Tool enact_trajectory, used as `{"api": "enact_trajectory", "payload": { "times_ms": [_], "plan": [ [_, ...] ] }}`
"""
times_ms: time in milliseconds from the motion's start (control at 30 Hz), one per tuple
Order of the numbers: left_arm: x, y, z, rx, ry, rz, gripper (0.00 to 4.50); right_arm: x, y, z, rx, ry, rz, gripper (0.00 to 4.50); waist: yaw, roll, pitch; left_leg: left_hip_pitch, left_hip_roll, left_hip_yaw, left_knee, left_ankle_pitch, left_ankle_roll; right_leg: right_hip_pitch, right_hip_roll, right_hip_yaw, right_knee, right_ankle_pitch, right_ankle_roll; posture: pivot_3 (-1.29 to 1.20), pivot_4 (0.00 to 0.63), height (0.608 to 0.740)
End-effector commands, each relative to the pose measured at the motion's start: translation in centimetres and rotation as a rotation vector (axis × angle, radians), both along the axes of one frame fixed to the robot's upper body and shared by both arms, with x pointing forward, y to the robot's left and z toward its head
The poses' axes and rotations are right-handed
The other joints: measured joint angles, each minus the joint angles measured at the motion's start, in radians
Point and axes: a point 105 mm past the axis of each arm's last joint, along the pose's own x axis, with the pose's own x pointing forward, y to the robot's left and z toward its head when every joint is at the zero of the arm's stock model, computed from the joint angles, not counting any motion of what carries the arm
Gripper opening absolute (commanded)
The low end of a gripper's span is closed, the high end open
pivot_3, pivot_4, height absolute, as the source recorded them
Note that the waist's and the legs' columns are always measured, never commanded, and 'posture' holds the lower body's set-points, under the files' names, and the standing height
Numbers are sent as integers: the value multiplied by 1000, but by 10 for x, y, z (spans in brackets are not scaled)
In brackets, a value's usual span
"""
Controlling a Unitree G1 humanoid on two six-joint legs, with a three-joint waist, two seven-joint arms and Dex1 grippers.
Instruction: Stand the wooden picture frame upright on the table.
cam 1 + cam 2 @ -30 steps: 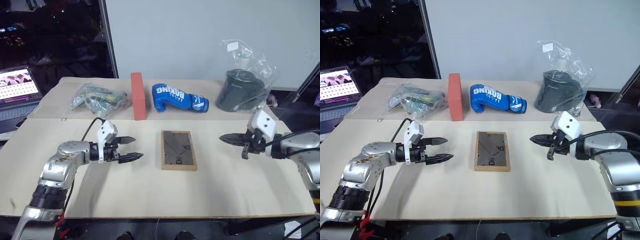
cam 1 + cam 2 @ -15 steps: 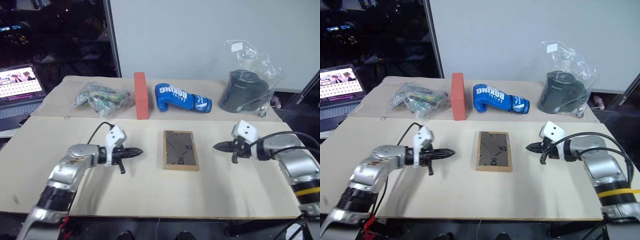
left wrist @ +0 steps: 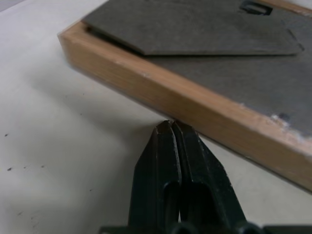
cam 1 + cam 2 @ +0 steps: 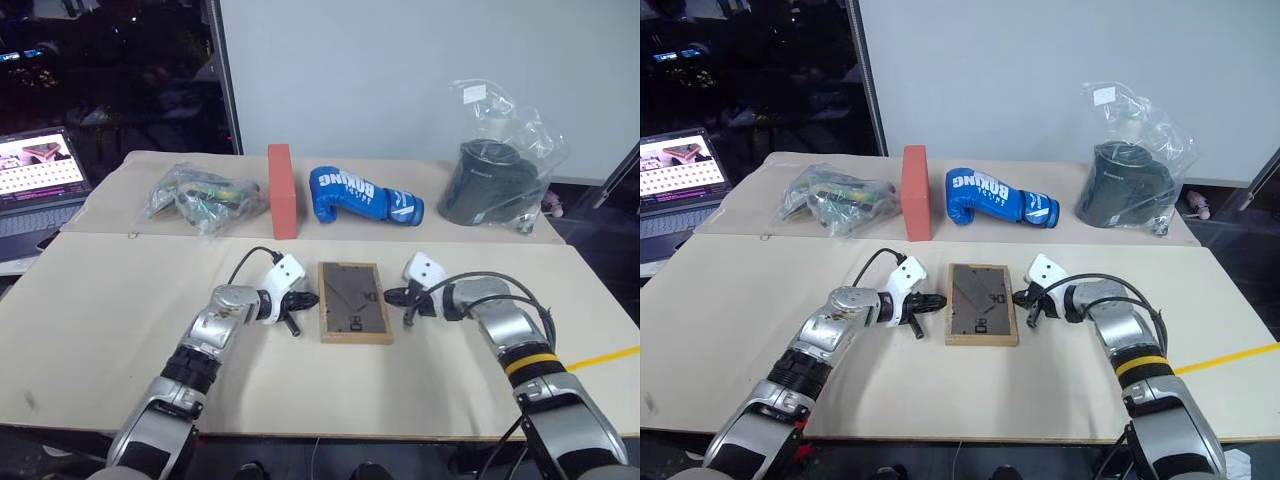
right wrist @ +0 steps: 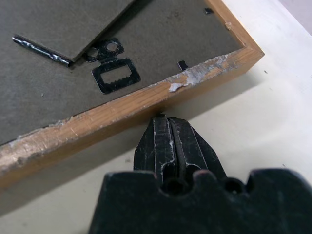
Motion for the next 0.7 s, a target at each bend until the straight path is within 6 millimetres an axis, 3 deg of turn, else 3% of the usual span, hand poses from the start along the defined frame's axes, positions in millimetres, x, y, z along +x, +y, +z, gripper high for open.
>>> {"api": "enact_trajectory", "payload": {
  "times_ms": [33,167,333,467,700],
  "plan": [
    [-35,-9,-23,101,85,-164,92,-22,23,-8,12,42,100,0,0,1,-1,0,0,-1,0,0,0,0,0,0,0,0,0,0,150,706],
    [-62,6,-36,152,159,-199,92,-44,33,-13,18,79,130,0,-2,4,-6,2,0,-1,-1,0,0,2,0,-1,0,-1,-1,0,150,706],
    [-74,35,-50,198,203,-111,92,-74,41,-18,21,158,126,0,-7,3,-11,8,0,-2,-1,0,0,8,0,-1,0,-7,4,0,150,706],
    [-65,56,-53,224,203,-16,92,-87,34,-19,-8,218,87,0,-13,1,-14,18,0,-2,-1,-3,-3,17,0,-2,0,-11,3,0,150,706],
    [-33,67,-50,263,153,95,92,-86,32,-13,-17,225,62,0,-12,-1,-23,20,0,-3,1,-3,-3,18,0,-2,0,-15,-4,0,150,706]
  ]
}}
